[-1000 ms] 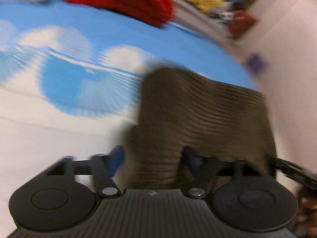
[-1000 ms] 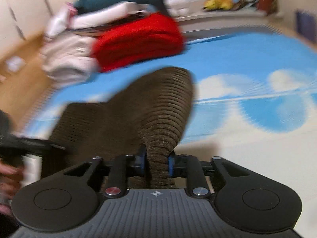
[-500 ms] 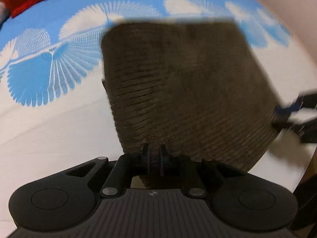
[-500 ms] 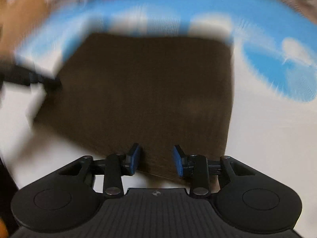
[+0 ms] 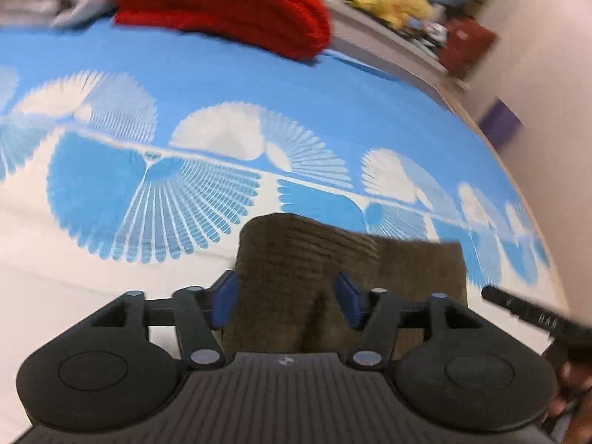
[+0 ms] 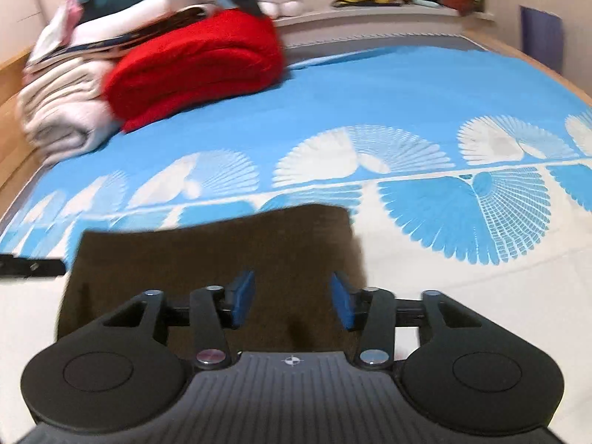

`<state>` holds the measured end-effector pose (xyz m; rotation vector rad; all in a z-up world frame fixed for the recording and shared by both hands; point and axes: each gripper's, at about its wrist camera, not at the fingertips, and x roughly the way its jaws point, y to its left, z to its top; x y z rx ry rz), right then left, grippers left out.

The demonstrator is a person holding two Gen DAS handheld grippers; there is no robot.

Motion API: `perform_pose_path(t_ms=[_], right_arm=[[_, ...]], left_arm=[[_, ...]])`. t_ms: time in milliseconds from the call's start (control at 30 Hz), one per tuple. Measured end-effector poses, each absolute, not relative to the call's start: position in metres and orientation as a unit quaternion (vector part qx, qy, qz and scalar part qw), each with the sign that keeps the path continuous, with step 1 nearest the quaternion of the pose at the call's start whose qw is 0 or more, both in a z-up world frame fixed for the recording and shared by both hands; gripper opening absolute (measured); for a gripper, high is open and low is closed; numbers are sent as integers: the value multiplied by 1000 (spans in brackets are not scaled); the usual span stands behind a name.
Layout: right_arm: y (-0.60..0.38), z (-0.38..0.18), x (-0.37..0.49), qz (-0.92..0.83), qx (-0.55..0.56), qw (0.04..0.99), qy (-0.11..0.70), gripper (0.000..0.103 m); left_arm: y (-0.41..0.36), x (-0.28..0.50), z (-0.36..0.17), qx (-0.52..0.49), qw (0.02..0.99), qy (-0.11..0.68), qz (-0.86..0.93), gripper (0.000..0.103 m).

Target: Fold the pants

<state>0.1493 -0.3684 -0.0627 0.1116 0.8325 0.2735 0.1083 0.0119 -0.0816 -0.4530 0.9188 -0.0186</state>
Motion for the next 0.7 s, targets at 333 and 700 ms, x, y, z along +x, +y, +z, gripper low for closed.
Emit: perform_pose_path(t_ms=[333,700], right_arm=[[-348,-95,198,79,79,907,407,70],[-332,-122,223,27,42,910,411,75]], left_arm=[[23,134,-88,-210,894,396,10,28],[27,137,-71,-156,899,402,79,42]])
